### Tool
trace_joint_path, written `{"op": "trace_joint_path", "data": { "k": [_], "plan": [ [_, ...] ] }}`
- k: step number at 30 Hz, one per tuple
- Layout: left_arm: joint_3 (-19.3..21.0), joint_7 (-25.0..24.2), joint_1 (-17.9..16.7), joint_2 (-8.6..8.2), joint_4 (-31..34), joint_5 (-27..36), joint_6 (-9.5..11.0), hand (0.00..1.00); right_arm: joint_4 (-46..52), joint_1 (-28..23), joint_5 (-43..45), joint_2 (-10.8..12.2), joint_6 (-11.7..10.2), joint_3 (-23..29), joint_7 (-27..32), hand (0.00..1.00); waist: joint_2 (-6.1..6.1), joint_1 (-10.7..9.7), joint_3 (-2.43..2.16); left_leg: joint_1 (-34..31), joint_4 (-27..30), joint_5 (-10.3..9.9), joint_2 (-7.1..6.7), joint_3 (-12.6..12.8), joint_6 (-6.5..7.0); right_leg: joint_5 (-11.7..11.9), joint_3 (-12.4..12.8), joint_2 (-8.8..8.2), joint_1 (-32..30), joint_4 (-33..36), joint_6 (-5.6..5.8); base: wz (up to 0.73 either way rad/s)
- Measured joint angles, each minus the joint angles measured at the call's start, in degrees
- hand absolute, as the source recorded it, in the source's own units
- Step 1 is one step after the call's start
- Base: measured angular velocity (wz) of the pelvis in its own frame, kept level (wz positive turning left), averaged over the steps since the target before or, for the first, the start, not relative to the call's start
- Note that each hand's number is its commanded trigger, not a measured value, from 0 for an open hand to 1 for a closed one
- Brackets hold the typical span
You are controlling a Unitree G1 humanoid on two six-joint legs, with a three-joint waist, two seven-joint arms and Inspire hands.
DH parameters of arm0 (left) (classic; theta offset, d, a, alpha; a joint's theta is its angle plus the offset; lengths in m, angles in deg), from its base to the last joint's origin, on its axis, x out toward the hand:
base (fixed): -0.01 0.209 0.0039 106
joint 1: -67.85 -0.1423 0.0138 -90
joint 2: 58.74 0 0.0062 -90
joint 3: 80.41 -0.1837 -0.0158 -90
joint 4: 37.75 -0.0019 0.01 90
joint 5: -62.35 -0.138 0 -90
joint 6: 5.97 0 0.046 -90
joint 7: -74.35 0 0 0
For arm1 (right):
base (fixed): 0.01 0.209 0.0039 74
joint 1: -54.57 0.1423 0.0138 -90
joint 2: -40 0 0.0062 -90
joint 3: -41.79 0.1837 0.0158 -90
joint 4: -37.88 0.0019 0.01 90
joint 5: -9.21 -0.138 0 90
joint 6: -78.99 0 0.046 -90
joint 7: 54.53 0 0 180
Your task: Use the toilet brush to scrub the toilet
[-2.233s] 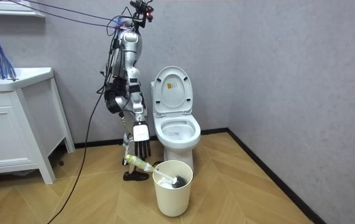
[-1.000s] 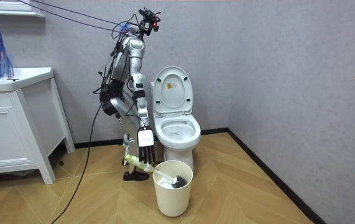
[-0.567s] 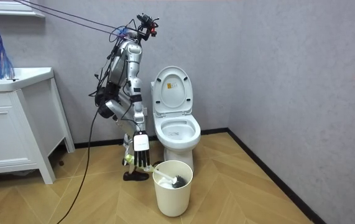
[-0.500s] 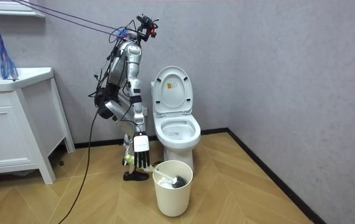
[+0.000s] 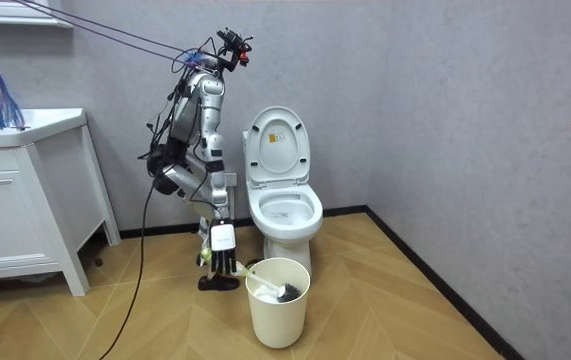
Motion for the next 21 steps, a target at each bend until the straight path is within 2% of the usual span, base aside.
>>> {"op": "trace_joint_path", "data": {
  "k": [10,21],
  "plan": [
    [-0.02,0.01,0.67,0.04,0.02,3.57,0.71,0.00,-0.09,2.13,-2.53,-1.08,-0.78,-1.05,-0.01,0.00,-0.05,-0.01,0.03,-2.82,2.51,-0.32,-0.42,-0.14,-0.37,-0.64,0.78,-0.03,-3.22,3.10,-0.16,0.02],
    [-0.04,0.03,2.42,0.07,0.00,4.56,1.70,0.00,-0.04,3.21,-4.35,-1.77,-0.95,-2.28,-0.07,0.00,-0.03,-0.02,0.07,-5.86,4.80,-0.55,0.12,-0.21,-0.42,-0.69,0.37,0.07,-5.83,4.49,-0.40,-0.01]
  ]
}}
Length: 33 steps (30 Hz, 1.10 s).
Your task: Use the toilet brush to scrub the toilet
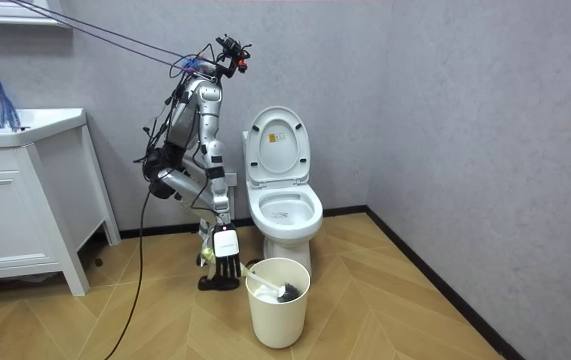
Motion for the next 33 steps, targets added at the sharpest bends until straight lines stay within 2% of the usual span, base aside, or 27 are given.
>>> {"op": "trace_joint_path", "data": {
  "k": [15,24,33],
  "plan": [
    [0.02,0.59,0.05,0.46,0.24,0.00,0.62,0.00,-0.02,0.24,-1.70,-0.26,0.04,0.03,0.05,0.00,-0.02,-0.04,0.00,-1.83,0.17,-0.06,-0.08,0.17,0.02,-0.16,-0.01,-0.23,-1.88,0.47,-0.19,0.00],
    [0.01,2.21,0.05,1.82,0.67,0.00,0.97,0.00,-0.02,0.24,-1.81,-0.65,0.02,0.03,0.04,0.00,-0.01,-0.08,0.00,-2.58,0.05,-0.14,-0.07,0.42,0.04,-0.20,0.03,-0.35,-2.82,0.49,-0.27,0.00],
    [0.00,2.75,0.04,1.82,0.61,1.88,1.06,0.00,-0.02,0.26,-3.92,-0.82,-0.01,0.03,0.04,0.00,-0.01,-0.06,0.00,-2.79,0.02,-0.36,-0.08,0.71,0.24,-0.23,0.09,-0.55,-3.21,0.59,-0.29,0.00]
  ]
}}
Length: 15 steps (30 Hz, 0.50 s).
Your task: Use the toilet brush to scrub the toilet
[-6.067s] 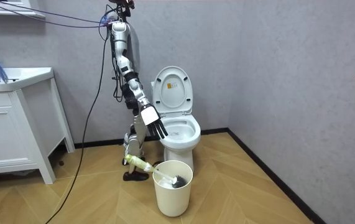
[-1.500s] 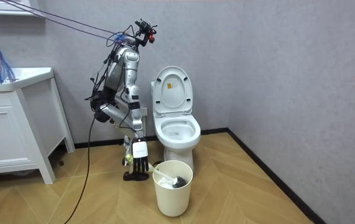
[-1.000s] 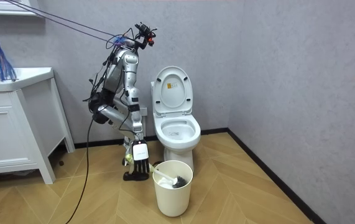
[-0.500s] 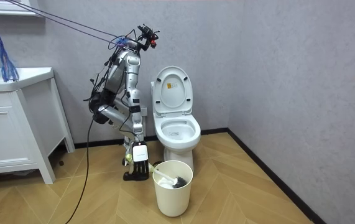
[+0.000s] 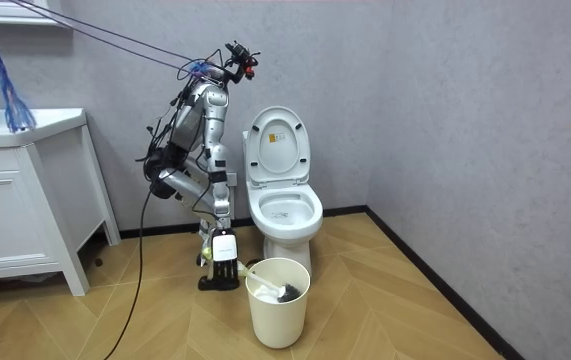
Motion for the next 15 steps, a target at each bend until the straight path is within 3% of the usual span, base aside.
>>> {"op": "trace_joint_path", "data": {
  "k": [15],
  "plan": [
    [0.00,0.12,-0.01,0.05,0.11,5.97,0.48,0.00,0.01,-0.04,-5.09,-0.12,-0.43,0.08,0.07,0.00,-0.01,-0.57,0.00,-1.03,0.18,-0.10,0.13,0.13,0.06,0.02,0.25,0.33,-1.15,0.17,0.00,0.00]
  ]
}}
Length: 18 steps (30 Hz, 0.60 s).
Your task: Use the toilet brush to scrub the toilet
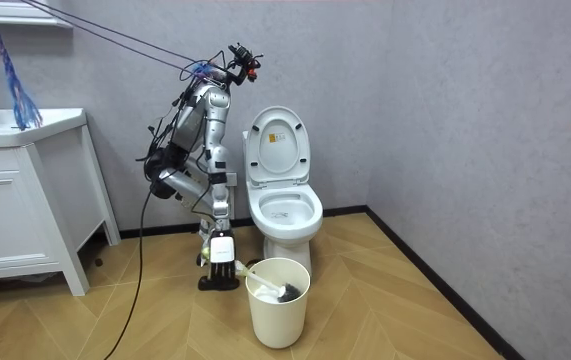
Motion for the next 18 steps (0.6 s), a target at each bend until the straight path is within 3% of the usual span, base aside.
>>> {"op": "trace_joint_path", "data": {
  "k": [13,14,16,17,18],
  "plan": [
    [0.01,0.00,0.00,0.02,0.00,0.01,0.02,0.00,-0.01,0.05,-0.18,0.00,0.10,-0.03,-0.55,0.00,0.00,-0.73,0.00,0.06,-0.02,-0.01,-0.03,0.01,-0.03,0.00,0.06,0.02,0.01,0.00,0.00,0.00],
    [0.01,0.00,0.00,0.04,0.00,0.01,0.03,0.00,-0.01,0.05,-0.19,0.00,0.11,-0.03,-0.55,0.27,0.00,-0.74,0.00,0.06,-0.02,0.00,-0.04,0.01,-0.01,0.00,0.06,0.02,0.01,0.01,0.00,0.00],
    [0.00,0.01,0.00,0.05,0.00,0.01,0.04,0.00,-0.05,0.04,-0.18,0.00,0.17,-0.07,-0.58,0.93,0.00,-0.78,0.00,0.09,-0.03,0.03,-0.08,0.04,0.03,0.00,0.11,0.03,0.01,0.06,0.00,0.00],
    [0.00,0.02,0.00,0.06,-0.02,-0.01,0.04,0.00,-0.06,0.04,-0.12,0.00,0.17,-0.09,-0.66,1.00,0.00,-0.79,0.00,0.12,-0.09,0.03,-0.10,0.07,0.02,0.00,0.13,0.02,0.01,0.05,0.00,0.00],
    [-0.01,0.02,-0.01,0.10,-0.08,0.01,0.04,0.00,-0.13,0.04,0.29,-0.01,0.19,-0.09,-0.86,1.00,0.00,-0.82,0.00,0.13,-0.10,0.04,-0.13,0.07,0.01,0.00,0.08,-0.05,0.01,0.06,0.00,0.00]
  ]
}}
